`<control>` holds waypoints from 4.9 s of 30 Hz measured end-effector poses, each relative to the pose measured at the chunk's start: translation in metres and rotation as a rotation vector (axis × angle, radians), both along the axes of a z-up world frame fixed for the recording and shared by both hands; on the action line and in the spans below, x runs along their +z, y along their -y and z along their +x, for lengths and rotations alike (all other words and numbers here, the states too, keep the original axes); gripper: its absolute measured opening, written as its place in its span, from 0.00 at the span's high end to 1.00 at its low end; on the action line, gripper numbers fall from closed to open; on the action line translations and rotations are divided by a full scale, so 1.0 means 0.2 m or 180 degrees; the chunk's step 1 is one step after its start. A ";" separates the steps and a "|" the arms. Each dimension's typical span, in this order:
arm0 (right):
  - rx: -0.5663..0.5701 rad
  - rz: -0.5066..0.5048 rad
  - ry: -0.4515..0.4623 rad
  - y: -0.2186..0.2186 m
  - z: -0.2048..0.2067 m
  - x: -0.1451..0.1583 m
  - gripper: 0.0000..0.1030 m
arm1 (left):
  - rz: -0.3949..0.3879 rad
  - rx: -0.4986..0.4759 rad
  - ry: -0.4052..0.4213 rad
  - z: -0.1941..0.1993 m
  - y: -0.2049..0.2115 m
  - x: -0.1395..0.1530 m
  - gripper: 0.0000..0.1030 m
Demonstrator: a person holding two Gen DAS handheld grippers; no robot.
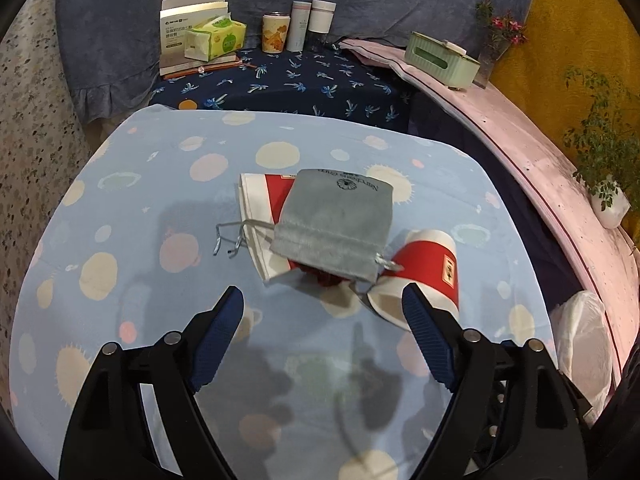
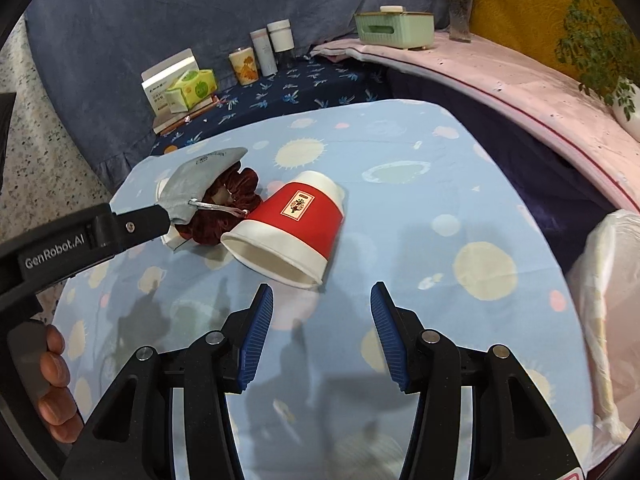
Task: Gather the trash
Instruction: 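Grasp the grey pouch with the left tool while the right tool grasps a red-and-white cup, then carry the grey pouch and cup over the white bin and open both tools, then move both tools back toward the last cup and dark red scrunchie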
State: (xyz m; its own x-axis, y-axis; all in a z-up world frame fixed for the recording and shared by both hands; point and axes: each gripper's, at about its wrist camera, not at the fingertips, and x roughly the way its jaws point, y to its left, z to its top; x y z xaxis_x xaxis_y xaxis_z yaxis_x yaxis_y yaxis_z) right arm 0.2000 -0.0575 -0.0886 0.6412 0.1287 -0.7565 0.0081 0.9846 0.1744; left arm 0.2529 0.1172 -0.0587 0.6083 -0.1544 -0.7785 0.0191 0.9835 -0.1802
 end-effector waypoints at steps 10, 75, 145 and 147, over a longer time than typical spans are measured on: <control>-0.0001 0.0036 -0.0097 -0.04 0.20 -0.12 0.53 | 0.0030 -0.0129 -0.0049 0.17 0.07 -0.08 0.37; -0.1539 0.0403 0.0796 1.40 -0.85 0.40 0.94 | -0.0068 -0.1869 0.0399 -0.73 1.59 0.46 0.94; -0.0280 0.0097 0.0429 0.27 -0.34 0.31 0.62 | -0.0021 -0.0211 0.0211 -0.30 0.23 0.19 0.33; -0.0195 0.0100 0.0387 0.18 -0.29 0.28 0.62 | -0.0020 -0.0107 0.0180 -0.26 0.12 0.16 0.32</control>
